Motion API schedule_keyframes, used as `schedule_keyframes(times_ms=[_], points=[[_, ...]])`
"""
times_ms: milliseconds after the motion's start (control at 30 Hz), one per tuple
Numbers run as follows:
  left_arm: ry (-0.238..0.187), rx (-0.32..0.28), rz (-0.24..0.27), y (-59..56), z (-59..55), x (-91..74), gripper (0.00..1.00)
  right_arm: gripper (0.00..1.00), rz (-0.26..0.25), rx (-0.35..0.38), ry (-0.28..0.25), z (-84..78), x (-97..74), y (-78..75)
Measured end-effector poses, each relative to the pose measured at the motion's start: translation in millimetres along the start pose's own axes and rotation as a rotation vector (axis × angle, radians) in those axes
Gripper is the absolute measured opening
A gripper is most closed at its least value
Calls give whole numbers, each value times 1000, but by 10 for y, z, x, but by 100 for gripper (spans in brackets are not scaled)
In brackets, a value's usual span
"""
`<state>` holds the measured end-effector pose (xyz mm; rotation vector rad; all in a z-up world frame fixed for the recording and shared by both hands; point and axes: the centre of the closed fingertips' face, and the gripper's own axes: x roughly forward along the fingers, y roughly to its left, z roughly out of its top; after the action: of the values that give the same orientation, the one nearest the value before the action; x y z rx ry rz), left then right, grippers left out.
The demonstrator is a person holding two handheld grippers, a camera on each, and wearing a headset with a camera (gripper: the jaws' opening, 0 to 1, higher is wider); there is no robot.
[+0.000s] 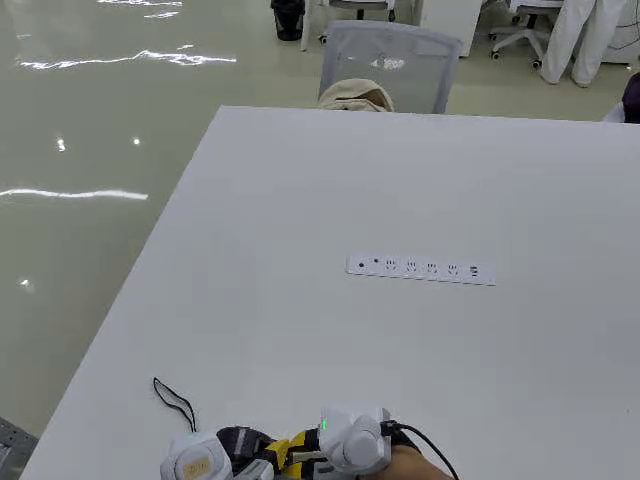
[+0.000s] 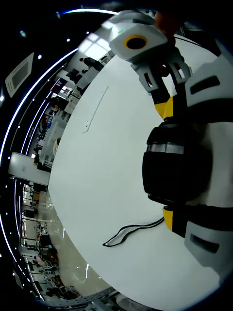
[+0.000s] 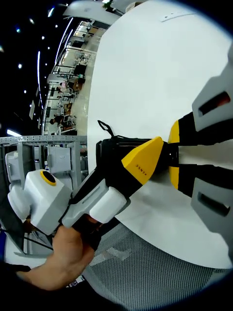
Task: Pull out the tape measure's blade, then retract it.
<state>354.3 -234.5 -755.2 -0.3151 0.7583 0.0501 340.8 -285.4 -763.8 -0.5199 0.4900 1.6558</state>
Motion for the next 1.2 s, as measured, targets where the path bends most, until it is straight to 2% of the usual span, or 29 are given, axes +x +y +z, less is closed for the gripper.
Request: schedule_keyframes(times_ms=[267, 933, 1200], points=[[8, 22, -2, -20, -15, 3, 66, 12, -15, 15, 5, -28, 14, -4], [25, 122, -11, -74, -62, -4, 65, 13, -34, 54, 7, -135, 72, 23], [28, 105, -14, -70, -76, -7, 65, 13, -39, 61, 2, -137, 73, 15]])
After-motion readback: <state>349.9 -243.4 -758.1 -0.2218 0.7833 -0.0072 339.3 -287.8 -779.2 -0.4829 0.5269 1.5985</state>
